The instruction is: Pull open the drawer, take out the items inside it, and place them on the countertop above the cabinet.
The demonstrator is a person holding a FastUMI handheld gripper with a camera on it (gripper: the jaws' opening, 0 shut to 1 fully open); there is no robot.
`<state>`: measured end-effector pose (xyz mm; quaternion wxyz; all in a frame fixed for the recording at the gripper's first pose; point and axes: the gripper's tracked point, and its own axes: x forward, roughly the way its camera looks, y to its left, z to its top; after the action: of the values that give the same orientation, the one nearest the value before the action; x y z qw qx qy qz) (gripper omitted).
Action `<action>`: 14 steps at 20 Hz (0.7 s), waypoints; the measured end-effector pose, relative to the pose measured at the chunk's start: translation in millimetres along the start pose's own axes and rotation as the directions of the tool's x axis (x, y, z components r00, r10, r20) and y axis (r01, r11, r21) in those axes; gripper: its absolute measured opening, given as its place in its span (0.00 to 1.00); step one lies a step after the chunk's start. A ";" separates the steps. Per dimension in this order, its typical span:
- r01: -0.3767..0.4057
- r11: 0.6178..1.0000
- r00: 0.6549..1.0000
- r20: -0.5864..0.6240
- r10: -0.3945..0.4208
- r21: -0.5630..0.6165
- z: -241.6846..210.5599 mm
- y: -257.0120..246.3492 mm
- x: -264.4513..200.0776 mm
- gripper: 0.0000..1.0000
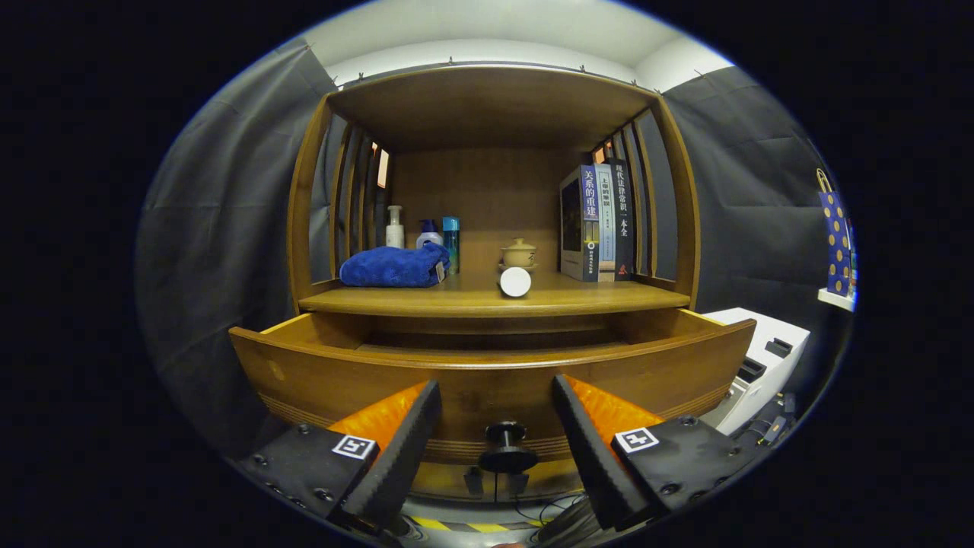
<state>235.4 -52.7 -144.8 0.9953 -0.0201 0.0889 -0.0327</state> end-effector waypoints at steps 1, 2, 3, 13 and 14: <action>0.002 1.000 1.000 0.004 -0.002 -0.012 0.6 0.1 5.1 0.98; 0.003 1.000 1.000 0.008 -0.003 -0.022 2.1 -0.3 13.4 0.98; 0.005 0.999 1.000 0.006 -0.005 -0.031 2.0 0.0 19.4 0.98; 0.004 0.999 1.000 -0.010 -0.004 -0.040 3.6 1.4 75.4 0.98; 0.004 0.999 1.000 -0.011 -0.004 -0.032 2.7 1.9 79.2 0.98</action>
<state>313.7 -56.1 -156.1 0.9943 -0.0361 0.0951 -0.0333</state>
